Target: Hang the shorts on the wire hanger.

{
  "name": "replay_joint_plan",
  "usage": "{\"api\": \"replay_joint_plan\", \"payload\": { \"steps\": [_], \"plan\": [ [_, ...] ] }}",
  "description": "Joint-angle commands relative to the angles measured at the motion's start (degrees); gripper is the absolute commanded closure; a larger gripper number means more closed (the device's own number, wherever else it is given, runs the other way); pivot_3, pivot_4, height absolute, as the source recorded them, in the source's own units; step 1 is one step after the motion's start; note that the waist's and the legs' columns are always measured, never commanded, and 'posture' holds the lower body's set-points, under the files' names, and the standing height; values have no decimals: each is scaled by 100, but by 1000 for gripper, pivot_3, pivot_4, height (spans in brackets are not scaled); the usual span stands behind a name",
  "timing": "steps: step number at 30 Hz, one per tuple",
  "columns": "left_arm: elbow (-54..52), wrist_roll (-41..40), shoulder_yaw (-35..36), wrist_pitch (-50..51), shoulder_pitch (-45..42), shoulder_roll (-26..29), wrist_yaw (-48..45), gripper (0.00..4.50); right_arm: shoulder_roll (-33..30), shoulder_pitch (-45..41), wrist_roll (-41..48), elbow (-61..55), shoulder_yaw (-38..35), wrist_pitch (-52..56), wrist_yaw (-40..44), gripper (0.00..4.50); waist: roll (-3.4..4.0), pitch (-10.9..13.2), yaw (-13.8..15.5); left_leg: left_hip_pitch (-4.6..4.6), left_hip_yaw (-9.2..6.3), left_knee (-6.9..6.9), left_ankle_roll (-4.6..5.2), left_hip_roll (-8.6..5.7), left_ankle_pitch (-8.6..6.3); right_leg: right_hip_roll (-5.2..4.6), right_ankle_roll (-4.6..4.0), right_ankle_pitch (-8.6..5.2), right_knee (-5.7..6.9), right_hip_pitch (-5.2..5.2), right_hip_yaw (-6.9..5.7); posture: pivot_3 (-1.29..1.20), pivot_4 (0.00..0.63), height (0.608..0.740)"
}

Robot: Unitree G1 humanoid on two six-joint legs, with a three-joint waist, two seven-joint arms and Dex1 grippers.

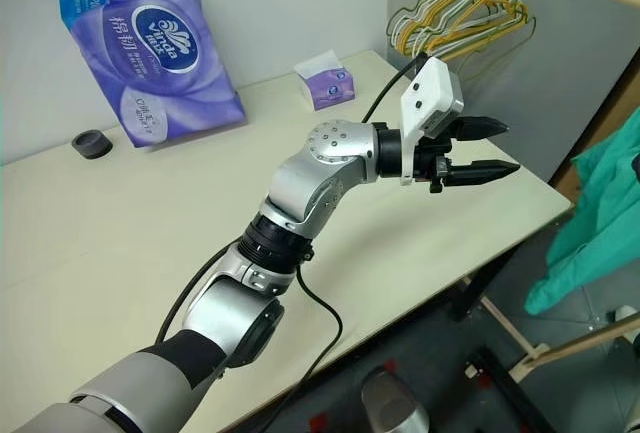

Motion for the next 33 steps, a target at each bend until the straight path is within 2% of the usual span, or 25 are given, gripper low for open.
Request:
{"api": "replay_joint_plan", "payload": {
  "steps": [1, 4, 7, 15, 20, 23, 27, 30, 33],
  "plan": [
    [-88, 31, 30, -119, -154, -29, -8, 1620, -60, 13, -179, -571, 241, -500, -121, 23, 0, 0, -19, 1, 0, 0, 0, 0, 0, 0, 0, 0, 0, 0, 0, -549, 134, 740],
    [-93, 55, 26, -137, -138, -24, -4, 1620, -149, 266, -449, -1012, 703, -1477, -51, 23, 2, -1, -25, 1, 0, 1, 1, 0, 1, 0, 2, 1, 3, 0, 0, -546, 134, 740],
    [-108, 77, 23, -132, -114, -7, -5, 1620, -131, 385, -596, -1321, 919, -1958, -40, 23, 0, 0, -45, 2, 2, 1, 2, 0, 1, 0, 4, 1, 4, -1, 1, -542, 134, 740],
    [-140, 125, 20, -123, -62, 28, 11, 1620, -117, 577, -1154, -1450, 1108, -3707, -275, 23, 1, -1, -46, 1, 0, 0, 2, -1, 1, -1, 6, 3, 2, -1, -1, -532, 137, 740],
    [-105, 211, 78, -191, -30, 79, 155, 1620, 56, 716, -1347, -1618, 1182, -5470, -245, 23, -4, 2, -53, 3, -1, 1, 3, -1, 2, -1, 6, 3, 6, -1, -2, -521, 140, 740],
    [-159, 419, 213, -297, 129, 258, 557, 1620, 499, 856, -975, -2061, 1420, -6164, 370, 23, -6, 2, -120, 6, -1, 4, 3, 0, 2, 1, 10, 5, 8, 1, 0, -519, 139, 740],
    [-532, 853, 520, -186, 770, 831, 1437, 1620, 1230, 1433, -383, -2667, 1916, -5787, 1127, 23, -22, -9, -152, 33, -11, 3, 3, 7, 2, 6, 14, 8, 11, 27, -7, -462, 130, 740],
    [-1074, 1166, 870, 160, 1544, 1286, 2203, 1620, 1806, 1660, -233, -2726, 2253, -5743, 1318, 23, -27, -9, -109, 54, -17, 0, 3, 13, 2, -1, 11, 10, 15, 42, -8, -401, 117, 740],
    [-1662, 1248, 1520, 773, 2329, 1388, 3135, 1620, 2387, 1647, -307, -2449, 2545, -5932, 1292, 23, -25, -11, 104, 54, -23, 4, 3, 9, 3, -21, -16, 26, 27, 33, -16, -339, 103, 740]
  ]
}}
